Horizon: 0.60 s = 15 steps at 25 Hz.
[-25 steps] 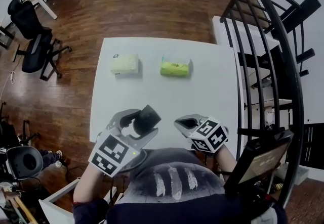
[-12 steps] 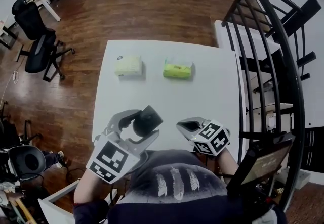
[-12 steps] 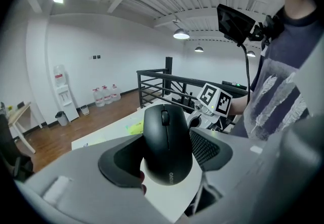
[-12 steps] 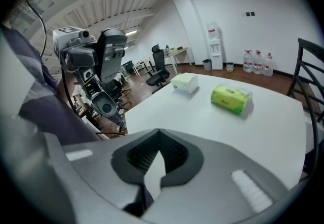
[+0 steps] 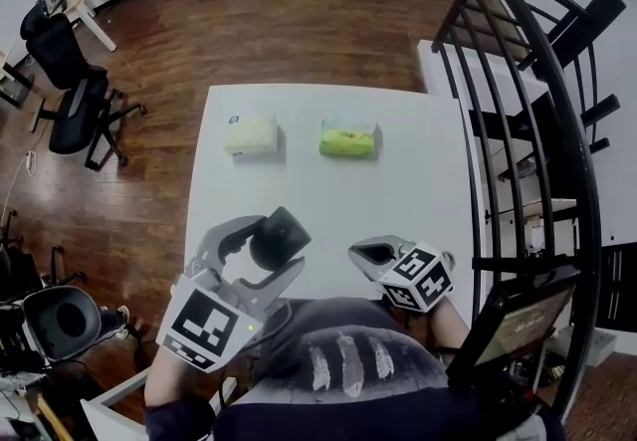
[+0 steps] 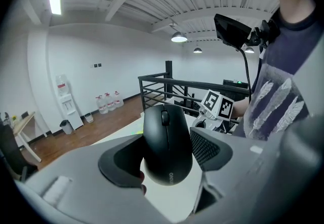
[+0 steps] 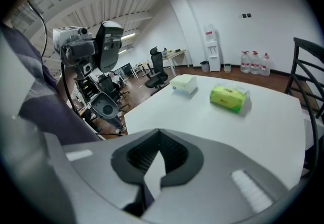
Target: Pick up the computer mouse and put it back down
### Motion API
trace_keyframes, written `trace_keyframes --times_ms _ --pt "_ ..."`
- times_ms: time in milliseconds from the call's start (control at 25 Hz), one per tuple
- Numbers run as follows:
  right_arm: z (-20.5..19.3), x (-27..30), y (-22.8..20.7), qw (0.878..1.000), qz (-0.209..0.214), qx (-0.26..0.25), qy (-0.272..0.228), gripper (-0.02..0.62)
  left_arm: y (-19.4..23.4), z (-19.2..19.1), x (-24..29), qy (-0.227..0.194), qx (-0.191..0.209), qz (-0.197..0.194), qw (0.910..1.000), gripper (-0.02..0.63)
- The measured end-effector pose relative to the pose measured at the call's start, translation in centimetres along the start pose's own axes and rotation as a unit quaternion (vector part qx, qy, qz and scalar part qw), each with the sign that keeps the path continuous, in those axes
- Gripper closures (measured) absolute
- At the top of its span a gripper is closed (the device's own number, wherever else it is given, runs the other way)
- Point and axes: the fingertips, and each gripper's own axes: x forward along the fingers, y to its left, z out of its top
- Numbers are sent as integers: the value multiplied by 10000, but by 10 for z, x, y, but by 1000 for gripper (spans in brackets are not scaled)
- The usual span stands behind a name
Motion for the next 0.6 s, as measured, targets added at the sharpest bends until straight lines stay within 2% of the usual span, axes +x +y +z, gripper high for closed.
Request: trace_keyframes --times_ms 400,600 --pt "-5 -1 -6 10000 2 83 48 591 23 13 9 5 187 208 9996 302" --pt "-10 -3 -18 9997 -49 233 19 591 42 11 30 233 383 319 9985 301"
